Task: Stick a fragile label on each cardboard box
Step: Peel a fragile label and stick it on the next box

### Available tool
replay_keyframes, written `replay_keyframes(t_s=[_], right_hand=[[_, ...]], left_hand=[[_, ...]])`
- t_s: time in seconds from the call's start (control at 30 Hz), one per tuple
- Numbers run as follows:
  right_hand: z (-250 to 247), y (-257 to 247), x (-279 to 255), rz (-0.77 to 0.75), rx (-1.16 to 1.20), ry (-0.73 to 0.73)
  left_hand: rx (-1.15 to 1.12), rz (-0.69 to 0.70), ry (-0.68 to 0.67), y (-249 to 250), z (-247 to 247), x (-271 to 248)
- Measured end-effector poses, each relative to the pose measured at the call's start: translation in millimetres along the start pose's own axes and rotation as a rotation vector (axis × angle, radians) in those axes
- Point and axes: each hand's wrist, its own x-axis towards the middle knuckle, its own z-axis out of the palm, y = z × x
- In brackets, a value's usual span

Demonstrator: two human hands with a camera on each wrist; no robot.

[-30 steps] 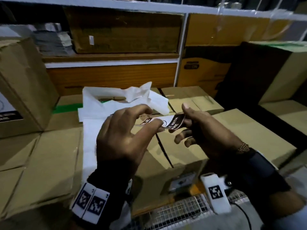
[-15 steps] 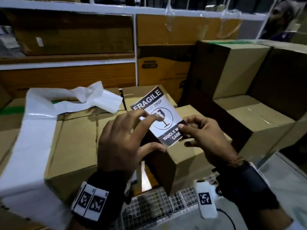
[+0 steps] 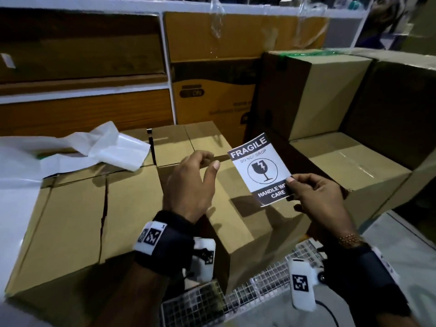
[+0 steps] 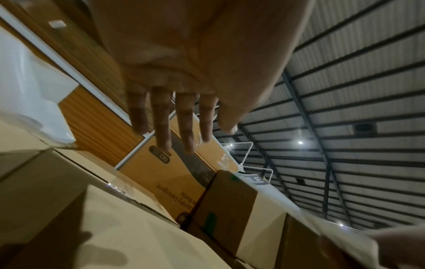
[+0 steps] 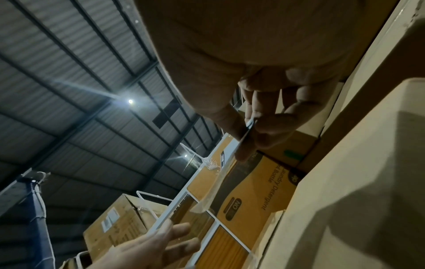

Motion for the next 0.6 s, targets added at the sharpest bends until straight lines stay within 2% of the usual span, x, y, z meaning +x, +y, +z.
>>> replay_keyframes(t_s=[0.1, 0.17, 0.3, 0.43, 0.53, 0.6], right_hand=[[14, 7, 4, -0.01, -0.016, -0.012], [22, 11, 7, 0.001, 0.005, -0.037], [31, 14, 13, 0.032, 0.063, -0.115], [27, 20, 24, -0.005, 0.009, -0.185], [20, 29, 32, -0.033, -0.106, -0.226], [17, 34, 36, -0.112, -0.257, -0.21]], left_hand=[[0.112, -0.077, -0.221, -5, 14, 20], [0.125, -0.13, -0.307, -5, 22, 27], [-0.01, -0.247, -0.294, -9, 33, 37], [-0.108, -0.261, -0.219, -16, 41, 48], [-0.094, -0.254, -0.216, -20, 48, 52], [-0.094, -0.26, -0.221, -22, 54, 53]])
